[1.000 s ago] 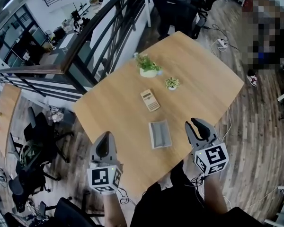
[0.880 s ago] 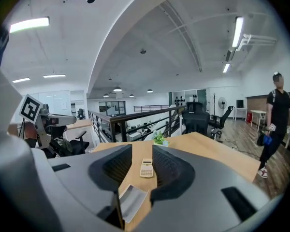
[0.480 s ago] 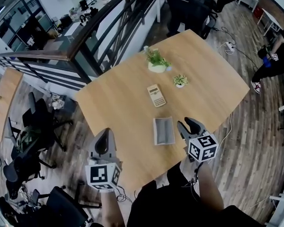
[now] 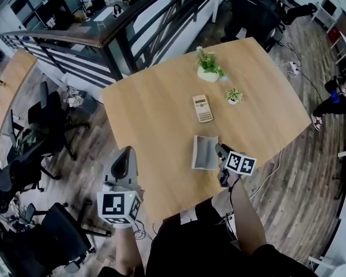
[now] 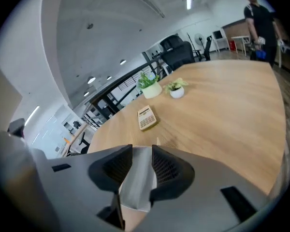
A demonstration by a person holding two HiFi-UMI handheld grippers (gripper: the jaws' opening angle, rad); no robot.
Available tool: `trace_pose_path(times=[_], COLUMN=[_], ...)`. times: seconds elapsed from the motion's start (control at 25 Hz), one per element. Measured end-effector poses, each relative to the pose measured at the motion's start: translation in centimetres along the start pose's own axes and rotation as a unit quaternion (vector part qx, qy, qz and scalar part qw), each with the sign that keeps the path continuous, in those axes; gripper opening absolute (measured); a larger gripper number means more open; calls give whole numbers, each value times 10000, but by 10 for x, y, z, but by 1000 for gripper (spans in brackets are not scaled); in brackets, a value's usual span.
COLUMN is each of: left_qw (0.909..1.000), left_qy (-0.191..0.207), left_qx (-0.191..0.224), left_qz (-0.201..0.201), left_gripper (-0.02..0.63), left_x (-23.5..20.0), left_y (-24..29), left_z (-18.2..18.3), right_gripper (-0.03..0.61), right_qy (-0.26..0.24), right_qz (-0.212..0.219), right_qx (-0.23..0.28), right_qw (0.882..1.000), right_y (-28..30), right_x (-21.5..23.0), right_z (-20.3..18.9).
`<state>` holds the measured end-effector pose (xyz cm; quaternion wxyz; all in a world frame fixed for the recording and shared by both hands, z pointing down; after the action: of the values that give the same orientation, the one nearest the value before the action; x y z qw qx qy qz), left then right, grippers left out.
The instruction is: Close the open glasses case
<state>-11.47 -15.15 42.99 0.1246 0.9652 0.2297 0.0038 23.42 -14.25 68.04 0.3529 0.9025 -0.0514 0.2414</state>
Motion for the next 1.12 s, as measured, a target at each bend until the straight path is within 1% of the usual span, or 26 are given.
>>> trace_pose_path(times=[0.04, 0.2, 0.32, 0.52, 0.72, 0.88, 0.96, 1.04, 1.12], left_qw=[10000, 9996, 9991, 9983, 9977, 9975, 9973, 9969, 9968], left_qy=[-12, -84, -134, -154, -132, -160, -104, -78, -84], left_qx=[-7, -3, -10, 16, 67, 93, 111, 130, 140], left_qz=[41, 259, 406, 563, 662, 678, 722, 771, 785], left_gripper=[-2, -2, -2, -2, -2, -2, -2, -2, -2], left_x=[-2, -16, -23, -31, -37, -33, -36, -39, -38], left_y=[-4, -17, -27, -40, -52, -59, -61, -64, -66], left_z=[-1, 0, -2, -4, 2, 2, 4, 6, 7], right_gripper=[138, 137, 120, 120, 120, 118, 101, 64, 44], right_qy=[117, 247, 382, 347, 293, 465, 507, 427, 382], right_qz=[-31, -74, -46, -106, -199, -310, -342, -399, -486], right_qx=[-99, -390, -448, -601, -764, -712, -708, -756, -801], right_qw=[9999, 9989, 9983, 9975, 9964, 9959, 9956, 9954, 9949], right_y=[6, 19, 26, 36, 42, 38, 43, 46, 44], right_x=[5, 13, 15, 17, 16, 26, 28, 27, 31], right_z=[-8, -24, -28, -38, -48, -50, -51, -53, -54])
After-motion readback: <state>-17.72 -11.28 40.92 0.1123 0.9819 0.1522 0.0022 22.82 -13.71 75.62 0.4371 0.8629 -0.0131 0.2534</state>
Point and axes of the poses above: the fingertips, and each gripper's own axes: y forward along the fingers, x to its right, z out of its top, the point moved 3 cm from there along -y, backward along the fingers, and after that the axes turned 4 degrees about -y, right-handed, at the moved point
